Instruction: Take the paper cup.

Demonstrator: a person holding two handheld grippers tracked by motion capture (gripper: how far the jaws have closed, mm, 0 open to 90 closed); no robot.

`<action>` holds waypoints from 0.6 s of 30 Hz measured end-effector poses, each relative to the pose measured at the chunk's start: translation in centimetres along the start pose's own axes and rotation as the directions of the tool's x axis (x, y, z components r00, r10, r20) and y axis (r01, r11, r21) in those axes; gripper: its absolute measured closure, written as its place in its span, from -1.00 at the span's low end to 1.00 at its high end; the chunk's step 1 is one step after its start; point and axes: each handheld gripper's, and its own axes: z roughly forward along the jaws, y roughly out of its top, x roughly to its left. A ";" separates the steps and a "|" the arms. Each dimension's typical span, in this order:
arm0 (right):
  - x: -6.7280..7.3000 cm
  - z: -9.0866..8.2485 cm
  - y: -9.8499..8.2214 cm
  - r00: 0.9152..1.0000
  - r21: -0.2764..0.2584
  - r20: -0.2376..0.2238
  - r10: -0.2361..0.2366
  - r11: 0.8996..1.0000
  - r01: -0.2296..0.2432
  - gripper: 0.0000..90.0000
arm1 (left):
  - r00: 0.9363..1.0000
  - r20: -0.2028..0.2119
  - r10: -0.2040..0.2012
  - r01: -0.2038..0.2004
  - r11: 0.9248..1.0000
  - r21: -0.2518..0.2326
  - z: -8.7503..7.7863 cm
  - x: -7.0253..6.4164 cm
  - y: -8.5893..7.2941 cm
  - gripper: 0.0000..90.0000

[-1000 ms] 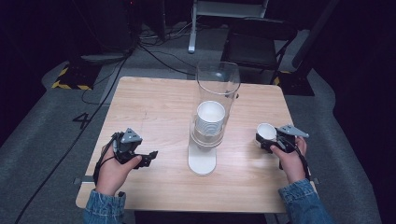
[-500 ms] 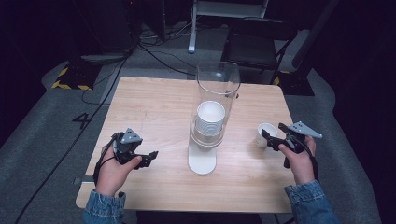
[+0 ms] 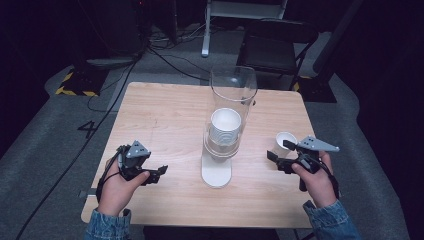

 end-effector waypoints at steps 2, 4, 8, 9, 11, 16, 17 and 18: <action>0.7 -0.1 -0.1 1.000 0.007 -0.020 -0.012 1.000 0.013 -0.56 | 1.000 0.009 -0.003 0.003 1.000 0.006 0.2 0.0 0.0 -0.51; 1.3 -0.2 -0.1 0.999 0.006 -0.046 -0.012 1.000 0.012 -0.56 | 1.000 0.017 -0.001 0.001 1.000 0.013 0.3 0.0 0.0 -0.51; 2.4 -0.6 -0.2 0.996 0.005 -0.079 -0.033 0.999 0.033 -0.55 | 1.000 0.029 0.000 0.000 1.000 0.015 0.3 0.0 0.0 -0.51; 2.6 -0.6 -0.3 0.995 0.009 -0.086 -0.043 0.999 0.044 -0.54 | 0.999 0.034 -0.003 0.003 1.000 0.014 0.3 -0.1 0.0 -0.51; 3.1 -0.7 -0.6 0.994 0.005 -0.098 -0.043 0.999 0.044 -0.47 | 0.999 0.045 0.005 -0.005 1.000 0.011 0.3 -0.1 -0.1 -0.52; 3.3 -0.5 -2.1 0.994 -0.008 -0.087 -0.062 0.998 0.062 -0.44 | 0.996 0.084 0.024 -0.025 1.000 0.013 0.4 -0.2 -0.1 -0.60; 3.4 -0.4 -2.6 0.994 -0.004 -0.090 -0.061 0.998 0.061 -0.45 | 0.995 0.092 0.025 -0.027 1.000 0.015 0.5 -0.3 -0.1 -0.60; 3.4 -0.2 -3.1 0.994 -0.012 -0.083 -0.071 0.997 0.070 -0.47 | 0.994 0.097 0.040 -0.042 0.999 0.025 0.5 -0.2 -0.1 -0.60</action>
